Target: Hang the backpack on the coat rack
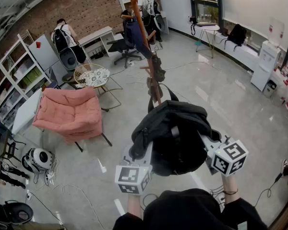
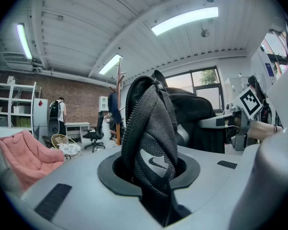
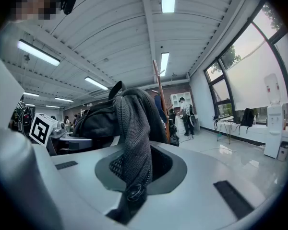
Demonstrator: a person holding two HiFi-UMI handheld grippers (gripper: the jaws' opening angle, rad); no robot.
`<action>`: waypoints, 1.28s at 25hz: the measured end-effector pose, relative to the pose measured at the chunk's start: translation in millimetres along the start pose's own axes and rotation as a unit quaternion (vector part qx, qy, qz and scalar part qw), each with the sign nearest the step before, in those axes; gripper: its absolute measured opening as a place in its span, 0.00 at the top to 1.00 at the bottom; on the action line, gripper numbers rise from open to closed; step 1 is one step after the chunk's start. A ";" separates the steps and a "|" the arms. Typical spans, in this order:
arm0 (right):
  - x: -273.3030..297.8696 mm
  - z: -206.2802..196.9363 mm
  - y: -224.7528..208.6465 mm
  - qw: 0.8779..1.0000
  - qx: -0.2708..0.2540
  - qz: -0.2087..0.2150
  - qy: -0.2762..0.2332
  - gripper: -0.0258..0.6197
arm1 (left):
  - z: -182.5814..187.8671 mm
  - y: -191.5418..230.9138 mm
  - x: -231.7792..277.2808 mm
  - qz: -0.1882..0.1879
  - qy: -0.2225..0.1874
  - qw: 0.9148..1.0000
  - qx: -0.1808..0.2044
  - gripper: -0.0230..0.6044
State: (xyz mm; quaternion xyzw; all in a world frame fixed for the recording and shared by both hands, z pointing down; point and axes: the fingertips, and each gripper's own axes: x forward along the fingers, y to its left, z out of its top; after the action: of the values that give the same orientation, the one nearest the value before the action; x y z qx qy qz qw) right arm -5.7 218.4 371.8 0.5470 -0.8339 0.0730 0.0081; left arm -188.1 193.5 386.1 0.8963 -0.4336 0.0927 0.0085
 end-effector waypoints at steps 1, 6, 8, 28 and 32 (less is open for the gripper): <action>-0.9 -0.2 -1.1 1.000 0.000 0.001 0.000 0.91 | -0.3 -1.5 0.5 0.001 0.000 1.000 -0.001 0.78; -7.3 -1.3 -9.6 1.000 0.000 0.003 0.002 0.91 | 0.5 -11.8 4.2 0.003 0.003 1.000 -0.002 0.78; -9.4 -1.0 -13.6 1.000 0.002 0.005 0.003 0.91 | 1.8 -15.8 6.1 0.006 0.004 1.000 -0.002 0.78; 38.4 -18.2 -72.5 0.998 0.038 0.032 0.034 0.91 | -20.7 -15.1 64.8 0.044 0.048 0.997 -0.036 0.78; 76.2 -21.9 -93.1 0.998 0.044 0.033 0.042 0.91 | -25.0 7.2 99.8 0.048 0.055 0.996 -0.041 0.78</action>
State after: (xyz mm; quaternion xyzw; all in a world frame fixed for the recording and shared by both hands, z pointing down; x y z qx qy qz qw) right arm 47.2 115.4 411.2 0.5153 -0.8464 0.1331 0.0163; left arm -137.0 114.0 427.5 0.8669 -0.4784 0.1238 0.0649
